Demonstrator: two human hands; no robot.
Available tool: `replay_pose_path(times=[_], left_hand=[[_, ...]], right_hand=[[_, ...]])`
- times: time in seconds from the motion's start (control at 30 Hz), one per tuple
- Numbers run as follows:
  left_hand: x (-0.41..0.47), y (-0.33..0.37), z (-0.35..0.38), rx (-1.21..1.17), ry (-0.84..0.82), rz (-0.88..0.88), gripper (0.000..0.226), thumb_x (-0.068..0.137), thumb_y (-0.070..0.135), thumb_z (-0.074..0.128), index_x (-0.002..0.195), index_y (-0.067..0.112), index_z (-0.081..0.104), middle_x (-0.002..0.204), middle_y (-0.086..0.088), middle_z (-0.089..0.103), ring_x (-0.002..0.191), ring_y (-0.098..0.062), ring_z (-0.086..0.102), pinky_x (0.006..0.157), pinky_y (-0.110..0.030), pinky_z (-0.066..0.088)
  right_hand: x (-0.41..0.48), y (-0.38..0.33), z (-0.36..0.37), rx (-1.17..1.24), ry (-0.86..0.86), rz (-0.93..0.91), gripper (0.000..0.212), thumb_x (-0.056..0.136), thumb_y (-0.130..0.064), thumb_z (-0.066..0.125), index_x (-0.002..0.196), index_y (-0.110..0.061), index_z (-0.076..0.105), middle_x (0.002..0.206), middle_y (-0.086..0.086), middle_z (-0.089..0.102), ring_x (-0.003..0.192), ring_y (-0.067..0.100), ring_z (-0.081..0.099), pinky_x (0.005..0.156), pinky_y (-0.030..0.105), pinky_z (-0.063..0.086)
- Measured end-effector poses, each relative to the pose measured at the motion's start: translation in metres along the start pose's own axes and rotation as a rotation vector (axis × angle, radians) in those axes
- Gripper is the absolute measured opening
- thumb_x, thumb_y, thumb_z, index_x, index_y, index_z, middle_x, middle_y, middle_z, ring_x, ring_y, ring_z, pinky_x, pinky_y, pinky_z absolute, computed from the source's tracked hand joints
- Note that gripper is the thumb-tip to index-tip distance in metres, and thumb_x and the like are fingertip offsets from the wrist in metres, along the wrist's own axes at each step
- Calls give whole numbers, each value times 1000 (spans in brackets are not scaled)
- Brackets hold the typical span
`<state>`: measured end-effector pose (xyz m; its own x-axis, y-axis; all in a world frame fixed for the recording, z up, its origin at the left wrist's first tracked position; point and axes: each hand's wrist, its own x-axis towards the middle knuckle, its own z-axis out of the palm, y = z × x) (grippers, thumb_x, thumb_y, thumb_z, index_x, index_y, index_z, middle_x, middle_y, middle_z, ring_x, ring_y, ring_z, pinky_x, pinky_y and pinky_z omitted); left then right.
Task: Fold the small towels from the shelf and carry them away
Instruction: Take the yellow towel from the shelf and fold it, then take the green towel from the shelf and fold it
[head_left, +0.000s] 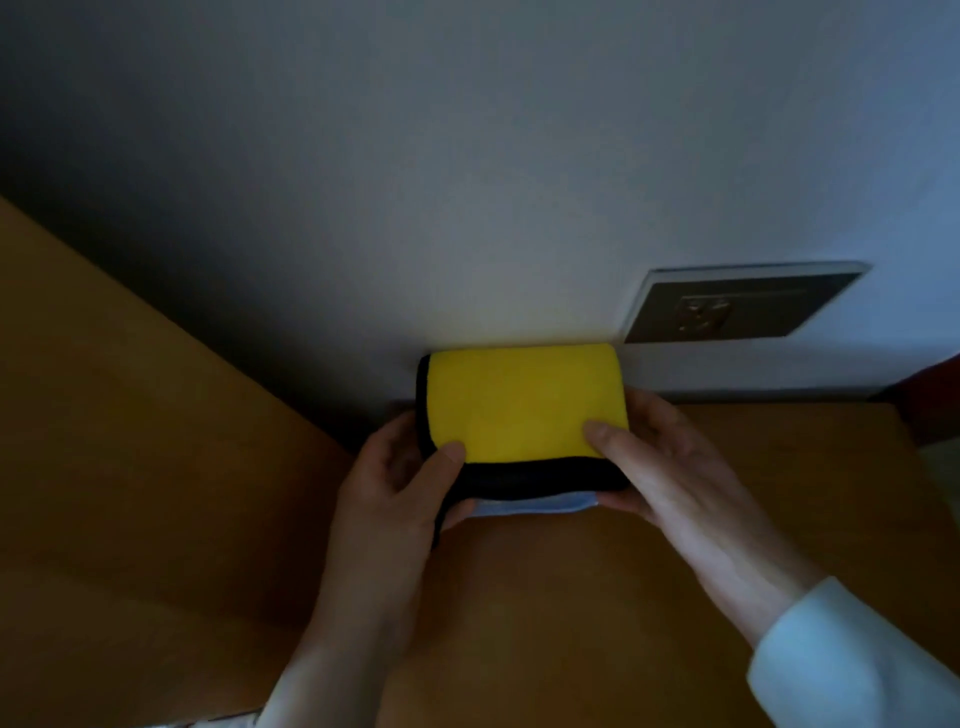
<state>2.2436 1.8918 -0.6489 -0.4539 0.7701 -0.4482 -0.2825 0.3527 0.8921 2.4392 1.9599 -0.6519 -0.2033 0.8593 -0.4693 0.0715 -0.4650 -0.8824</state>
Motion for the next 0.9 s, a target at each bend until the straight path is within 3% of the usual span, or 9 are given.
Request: replay_pose_path(times=[0.17, 0.3, 0.47, 0.77, 0.9], left_hand=[[0, -15, -1, -20, 37, -41, 28, 95, 11, 67, 117, 28, 67, 99, 12, 80, 94, -11, 76, 67, -23, 61], [3, -18, -3, 45, 48, -38, 29, 92, 14, 71, 117, 27, 69, 103, 11, 79, 99, -11, 75, 83, -29, 55], [6, -15, -4, 99, 54, -39, 31, 91, 20, 73, 120, 29, 69, 108, 9, 78, 100, -10, 74, 78, -25, 53], [-19, 17, 1, -5, 146, 80, 18, 99, 18, 64, 107, 33, 69, 106, 13, 74, 100, -4, 68, 77, -20, 47], [-45, 54, 11, -62, 155, 163, 18, 98, 15, 64, 105, 28, 73, 104, 10, 78, 105, -8, 71, 92, -27, 52]], right_hand=[[1, 9, 1, -99, 3, 0, 42, 90, -37, 69, 129, -48, 56, 110, -24, 73, 92, -9, 70, 65, 15, 57], [2, 13, 0, -125, 8, -6, 43, 88, -40, 71, 128, -50, 58, 112, -25, 73, 100, -6, 69, 91, 26, 52], [0, 11, 2, -126, 26, -3, 45, 87, -42, 73, 129, -48, 59, 116, -24, 72, 105, -4, 69, 98, 30, 52], [-30, -22, -4, -89, 150, -104, 39, 83, -46, 73, 119, -54, 60, 122, -31, 63, 115, -10, 56, 92, 25, 46], [-59, -57, 1, -97, 124, -190, 38, 85, -54, 64, 122, -57, 57, 110, -45, 61, 106, -21, 55, 97, 27, 46]])
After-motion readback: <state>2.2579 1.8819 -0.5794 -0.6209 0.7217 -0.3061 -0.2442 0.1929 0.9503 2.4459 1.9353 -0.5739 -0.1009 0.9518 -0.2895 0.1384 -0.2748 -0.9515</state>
